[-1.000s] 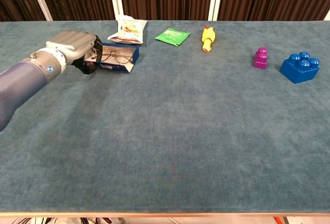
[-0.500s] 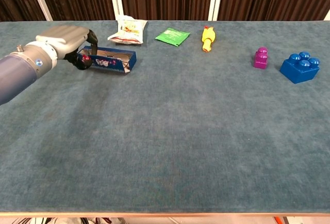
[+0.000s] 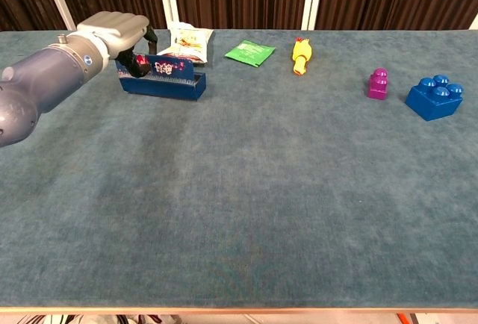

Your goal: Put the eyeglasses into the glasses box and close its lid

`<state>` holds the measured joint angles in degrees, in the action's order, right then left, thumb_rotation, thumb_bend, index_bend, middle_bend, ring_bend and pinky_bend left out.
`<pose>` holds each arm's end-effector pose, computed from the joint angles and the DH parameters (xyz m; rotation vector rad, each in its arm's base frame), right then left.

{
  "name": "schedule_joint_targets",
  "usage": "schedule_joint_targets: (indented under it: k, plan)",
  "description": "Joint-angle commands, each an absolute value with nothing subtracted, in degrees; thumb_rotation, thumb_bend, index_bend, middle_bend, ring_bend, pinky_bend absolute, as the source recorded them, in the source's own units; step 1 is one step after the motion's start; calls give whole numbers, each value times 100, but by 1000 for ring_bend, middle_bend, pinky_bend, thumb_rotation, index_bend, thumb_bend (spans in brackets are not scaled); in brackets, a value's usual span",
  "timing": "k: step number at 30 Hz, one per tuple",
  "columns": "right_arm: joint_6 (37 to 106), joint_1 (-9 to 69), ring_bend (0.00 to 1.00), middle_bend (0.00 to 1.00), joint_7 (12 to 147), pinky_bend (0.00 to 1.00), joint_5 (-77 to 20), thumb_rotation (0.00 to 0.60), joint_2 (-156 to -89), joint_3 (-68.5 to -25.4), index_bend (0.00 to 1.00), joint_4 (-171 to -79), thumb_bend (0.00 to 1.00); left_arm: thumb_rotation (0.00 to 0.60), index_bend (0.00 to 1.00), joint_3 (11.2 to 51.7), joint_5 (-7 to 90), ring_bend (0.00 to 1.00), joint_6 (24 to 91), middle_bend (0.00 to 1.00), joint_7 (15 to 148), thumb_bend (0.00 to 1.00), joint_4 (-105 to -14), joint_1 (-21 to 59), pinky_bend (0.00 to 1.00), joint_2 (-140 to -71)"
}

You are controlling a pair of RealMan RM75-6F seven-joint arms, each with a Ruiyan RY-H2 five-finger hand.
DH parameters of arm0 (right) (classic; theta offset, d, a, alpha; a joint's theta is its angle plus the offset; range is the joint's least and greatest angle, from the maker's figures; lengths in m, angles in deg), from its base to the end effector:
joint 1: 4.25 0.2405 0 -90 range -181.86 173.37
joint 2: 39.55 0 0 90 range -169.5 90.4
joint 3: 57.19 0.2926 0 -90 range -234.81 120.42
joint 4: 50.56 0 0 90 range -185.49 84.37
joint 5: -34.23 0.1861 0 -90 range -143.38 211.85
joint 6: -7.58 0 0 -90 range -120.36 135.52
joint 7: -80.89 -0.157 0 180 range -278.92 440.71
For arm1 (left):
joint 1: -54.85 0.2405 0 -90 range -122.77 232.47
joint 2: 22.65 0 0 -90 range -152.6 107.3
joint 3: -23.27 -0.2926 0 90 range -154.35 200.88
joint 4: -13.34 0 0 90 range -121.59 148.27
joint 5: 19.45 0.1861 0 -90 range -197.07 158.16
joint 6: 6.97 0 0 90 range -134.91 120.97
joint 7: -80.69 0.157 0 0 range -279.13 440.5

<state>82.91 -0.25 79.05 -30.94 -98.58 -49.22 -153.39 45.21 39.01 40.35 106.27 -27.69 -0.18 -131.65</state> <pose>-0.3581 -0.1945 0.2146 1.0740 -1.2334 0.7957 -0.1615 0.4856 -0.0332 -1.6419 -0.7225 -0.7412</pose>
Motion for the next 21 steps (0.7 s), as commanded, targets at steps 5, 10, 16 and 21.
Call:
schedule_joint_targets:
  k: [5, 10, 16, 21]
  plan:
    - [8286, -24, 190, 75, 7915, 262, -3078, 600, -9854, -4921, 0, -15349, 199, 600, 596, 4596, 3724, 107, 3743, 187, 10625, 440, -2307, -260, 146, -13338]
    - [8274, -22, 190, 75, 7920, 262, -3051, 600, -9848, -4918, 0, -15354, 199, 600, 579, 4605, 3689, 107, 3637, 187, 10586, 440, -2041, -388, 144, -13457]
    - [8268, -20, 190, 75, 7929, 262, -3038, 600, -9845, -4918, 0, -15362, 199, 600, 568, 4662, 3609, 107, 3531, 187, 10562, 440, -1779, -510, 144, -13559]
    - [8262, -18, 190, 75, 7935, 262, -3025, 600, -9845, -4918, 0, -15365, 200, 600, 523, 4718, 3535, 107, 3409, 187, 10590, 440, -1494, -659, 144, -13663]
